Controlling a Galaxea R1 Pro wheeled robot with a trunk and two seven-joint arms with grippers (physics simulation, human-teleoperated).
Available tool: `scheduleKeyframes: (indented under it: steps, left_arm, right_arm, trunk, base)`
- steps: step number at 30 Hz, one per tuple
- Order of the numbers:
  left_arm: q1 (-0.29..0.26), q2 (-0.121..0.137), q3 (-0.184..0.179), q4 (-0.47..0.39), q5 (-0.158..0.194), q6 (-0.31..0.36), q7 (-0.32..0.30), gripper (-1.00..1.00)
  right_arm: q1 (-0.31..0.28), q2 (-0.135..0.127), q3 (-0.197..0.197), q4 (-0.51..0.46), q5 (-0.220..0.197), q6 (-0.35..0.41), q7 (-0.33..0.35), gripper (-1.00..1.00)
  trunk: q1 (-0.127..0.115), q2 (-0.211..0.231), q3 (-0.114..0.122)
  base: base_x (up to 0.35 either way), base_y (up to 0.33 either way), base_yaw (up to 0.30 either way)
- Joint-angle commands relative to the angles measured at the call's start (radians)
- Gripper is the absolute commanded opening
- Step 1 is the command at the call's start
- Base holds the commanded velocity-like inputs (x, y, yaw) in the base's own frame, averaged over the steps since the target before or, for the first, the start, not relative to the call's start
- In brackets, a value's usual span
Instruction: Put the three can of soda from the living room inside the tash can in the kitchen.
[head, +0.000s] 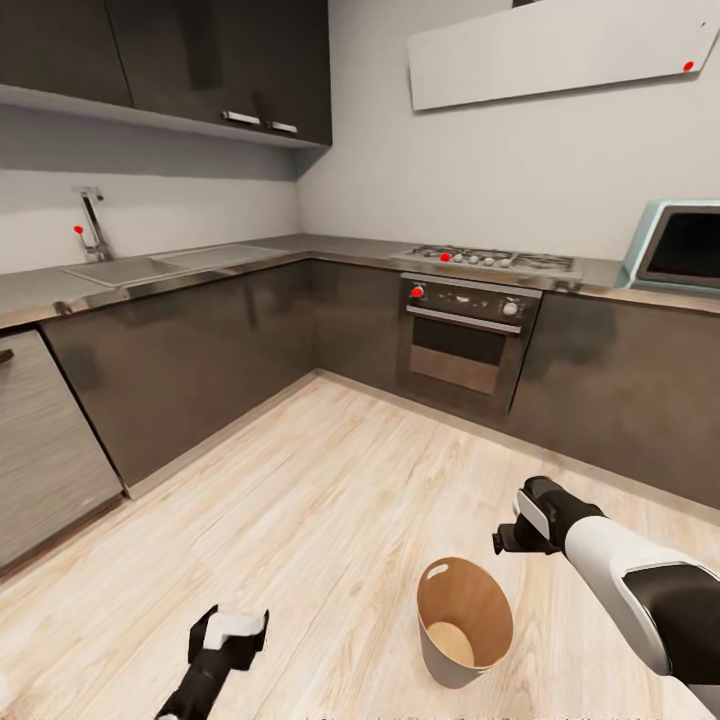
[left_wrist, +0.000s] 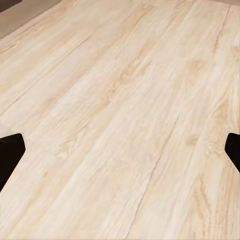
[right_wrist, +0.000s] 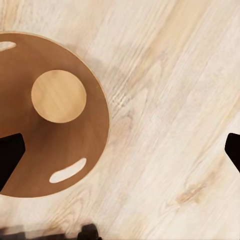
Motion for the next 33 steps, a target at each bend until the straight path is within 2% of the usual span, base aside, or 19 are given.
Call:
scheduleKeyframes:
  steps: [1, 2, 4, 5, 7, 14, 33]
  left_arm:
    - [-0.021, 0.01, 0.0, 0.0, 0.019, 0.023, -0.009, 1.0]
    - [-0.059, 0.029, 0.0, -0.003, 0.061, 0.063, -0.024, 1.0]
    - [-0.089, 0.045, -0.001, -0.007, 0.097, 0.101, -0.036, 1.0]
    - [-0.117, 0.059, 0.0, -0.011, 0.13, 0.144, -0.047, 1.0]
    - [-0.131, 0.067, -0.001, -0.011, 0.147, 0.166, -0.055, 1.0]
    - [-0.142, 0.073, -0.001, -0.02, 0.163, 0.187, -0.071, 1.0]
    - [-0.143, 0.072, -0.001, -0.029, 0.165, 0.189, -0.071, 1.0]
  right_arm:
    - [0.0, 0.0, 0.001, -0.001, 0.0, 0.0, 0.0, 1.0]
    - [0.0, 0.001, 0.001, -0.003, 0.0, 0.0, 0.0, 1.0]
    - [0.0, 0.001, 0.002, -0.004, 0.0, 0.0, 0.0, 1.0]
    - [0.0, 0.002, 0.002, -0.006, 0.0, 0.0, 0.0, 1.0]
    - [0.0, 0.002, 0.002, -0.007, 0.0, 0.0, 0.0, 1.0]
    - [0.0, -0.003, 0.003, -0.009, 0.0, 0.001, 0.001, 1.0]
    - [0.0, -0.009, 0.014, -0.001, 0.0, 0.0, 0.0, 1.0]
  trunk:
    - [0.004, -0.007, -0.005]
    - [0.008, -0.014, -0.01]
    - [0.015, -0.028, -0.019]
    - [0.019, -0.035, -0.024]
    - [0.027, -0.049, -0.033]
    - [0.054, -0.098, -0.066]
    - [0.127, -0.231, -0.154]
  base:
    - [0.0, 0.0, 0.0]
    - [0.0, 0.0, 0.0]
    - [0.0, 0.0, 0.0]
    - [0.0, 0.0, 0.0]
    - [0.0, 0.0, 0.0]
    - [0.0, 0.0, 0.0]
    - [0.0, 0.0, 0.0]
